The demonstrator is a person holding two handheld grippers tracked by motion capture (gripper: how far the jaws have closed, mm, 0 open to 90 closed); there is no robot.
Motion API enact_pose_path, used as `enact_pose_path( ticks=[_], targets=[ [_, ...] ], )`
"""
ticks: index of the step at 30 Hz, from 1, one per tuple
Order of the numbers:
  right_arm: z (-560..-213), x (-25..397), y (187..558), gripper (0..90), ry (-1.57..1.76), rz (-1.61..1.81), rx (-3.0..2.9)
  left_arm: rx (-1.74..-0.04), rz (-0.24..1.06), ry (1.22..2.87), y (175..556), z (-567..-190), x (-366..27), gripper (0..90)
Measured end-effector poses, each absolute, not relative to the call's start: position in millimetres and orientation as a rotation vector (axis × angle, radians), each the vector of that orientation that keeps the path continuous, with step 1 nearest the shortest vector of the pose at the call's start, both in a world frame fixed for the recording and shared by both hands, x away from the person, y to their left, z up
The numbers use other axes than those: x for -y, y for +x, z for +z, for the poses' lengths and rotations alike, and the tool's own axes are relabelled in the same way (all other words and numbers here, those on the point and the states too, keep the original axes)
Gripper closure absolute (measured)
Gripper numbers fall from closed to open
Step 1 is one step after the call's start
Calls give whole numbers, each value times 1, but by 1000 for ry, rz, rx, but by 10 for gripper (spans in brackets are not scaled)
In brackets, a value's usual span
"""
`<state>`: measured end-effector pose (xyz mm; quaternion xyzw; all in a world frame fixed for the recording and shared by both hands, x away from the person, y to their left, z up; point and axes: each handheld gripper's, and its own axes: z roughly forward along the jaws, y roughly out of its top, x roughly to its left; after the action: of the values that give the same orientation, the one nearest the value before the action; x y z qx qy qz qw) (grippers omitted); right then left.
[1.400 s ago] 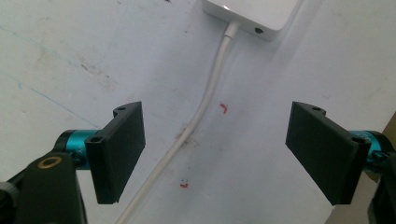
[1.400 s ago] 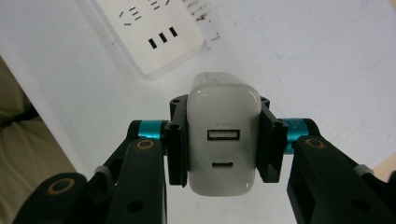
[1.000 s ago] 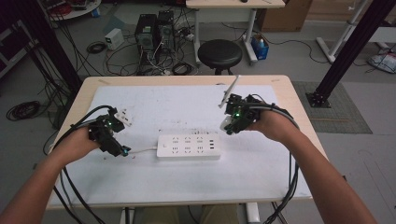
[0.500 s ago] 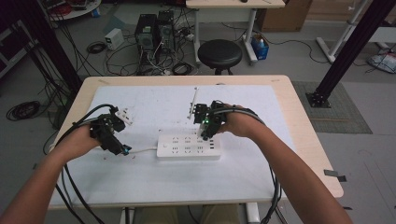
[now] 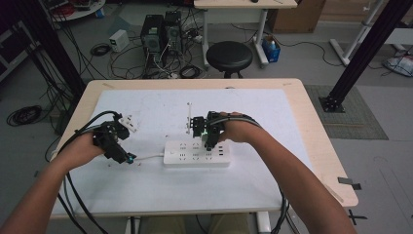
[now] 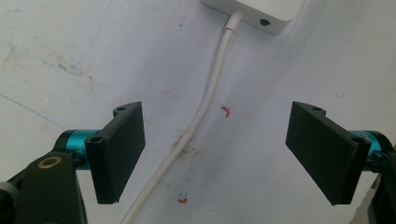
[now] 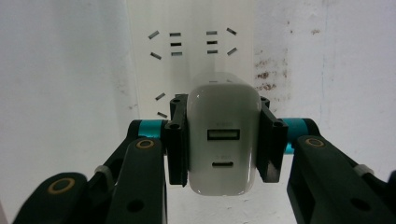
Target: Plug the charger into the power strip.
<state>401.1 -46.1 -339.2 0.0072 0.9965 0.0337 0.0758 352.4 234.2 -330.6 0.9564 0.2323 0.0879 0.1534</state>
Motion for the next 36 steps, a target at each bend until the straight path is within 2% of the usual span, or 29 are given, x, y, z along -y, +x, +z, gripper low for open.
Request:
enact_pose_path(
  ticks=[20,36],
  targets=[
    [-359,34,413,623,-7,-28,-3029,-681,220,2736,353,-339,-236,198],
    [-362,37,419,624,18,23,-3056,-713,207,2723,353,-341,-242,198]
  ],
)
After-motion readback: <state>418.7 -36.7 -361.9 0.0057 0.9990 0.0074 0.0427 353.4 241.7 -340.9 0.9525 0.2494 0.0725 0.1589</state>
